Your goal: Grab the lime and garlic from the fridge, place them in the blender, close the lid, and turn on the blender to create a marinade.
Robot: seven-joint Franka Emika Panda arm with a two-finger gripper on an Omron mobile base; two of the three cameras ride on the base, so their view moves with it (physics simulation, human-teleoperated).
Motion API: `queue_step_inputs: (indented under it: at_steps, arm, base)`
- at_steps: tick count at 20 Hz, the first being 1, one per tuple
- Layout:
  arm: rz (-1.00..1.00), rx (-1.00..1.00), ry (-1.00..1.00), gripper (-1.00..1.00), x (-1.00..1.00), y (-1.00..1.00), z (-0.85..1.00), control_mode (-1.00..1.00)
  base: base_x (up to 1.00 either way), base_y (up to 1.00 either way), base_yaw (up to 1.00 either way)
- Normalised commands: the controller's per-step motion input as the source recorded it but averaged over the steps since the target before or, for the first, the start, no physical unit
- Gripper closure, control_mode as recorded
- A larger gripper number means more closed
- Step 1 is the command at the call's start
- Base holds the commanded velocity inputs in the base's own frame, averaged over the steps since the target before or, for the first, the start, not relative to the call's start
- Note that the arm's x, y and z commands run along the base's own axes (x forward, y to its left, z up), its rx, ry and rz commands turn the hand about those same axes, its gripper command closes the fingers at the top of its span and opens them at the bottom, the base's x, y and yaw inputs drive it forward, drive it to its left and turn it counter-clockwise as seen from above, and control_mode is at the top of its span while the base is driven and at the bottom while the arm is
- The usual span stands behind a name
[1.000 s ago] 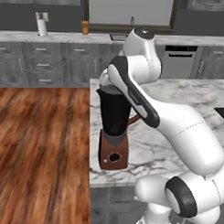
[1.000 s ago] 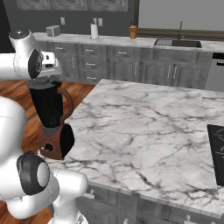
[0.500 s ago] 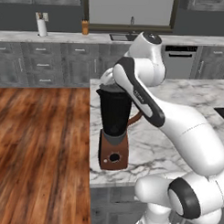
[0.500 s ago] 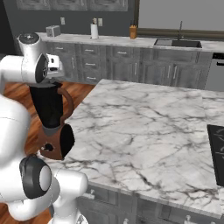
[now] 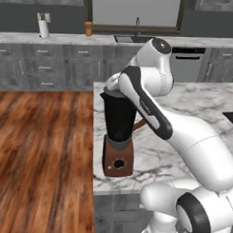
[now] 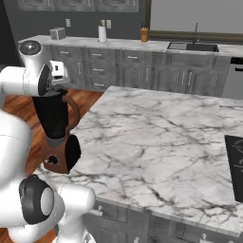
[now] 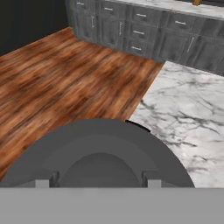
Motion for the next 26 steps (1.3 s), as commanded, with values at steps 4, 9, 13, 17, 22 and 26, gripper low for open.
queue_step_inputs:
  at_steps: [4, 9, 13, 17, 22, 26]
  arm:
    - [0.00, -0.02, -0.17, 1.00, -0.06, 0.00, -0.68, -1.00]
    - [0.00, 0.00, -0.15, 1.00, 0.14, -0.02, -0.52, -1.00]
    - [0.00, 0.00, -0.08, 1.00, 0.46, -0.06, -0.44, -1.00]
    - [0.00, 0.00, -0.01, 1.00, 0.36, -0.04, -0.40, -1.00]
    - [0.00, 0.00, -0.03, 1.00, -0.17, -0.09, -0.70, -1.00]
    - [0.00, 0.00, -0.02, 1.00, -0.40, -0.19, -0.65, -1.00]
  base:
    - [0.00, 0.00, 0.00]
    - [0.00, 0.00, 0.00]
    - [0.00, 0.00, 0.00]
    - [0.00, 0.00, 0.00]
    - [0.00, 0.00, 0.00]
    - [0.00, 0.00, 0.00]
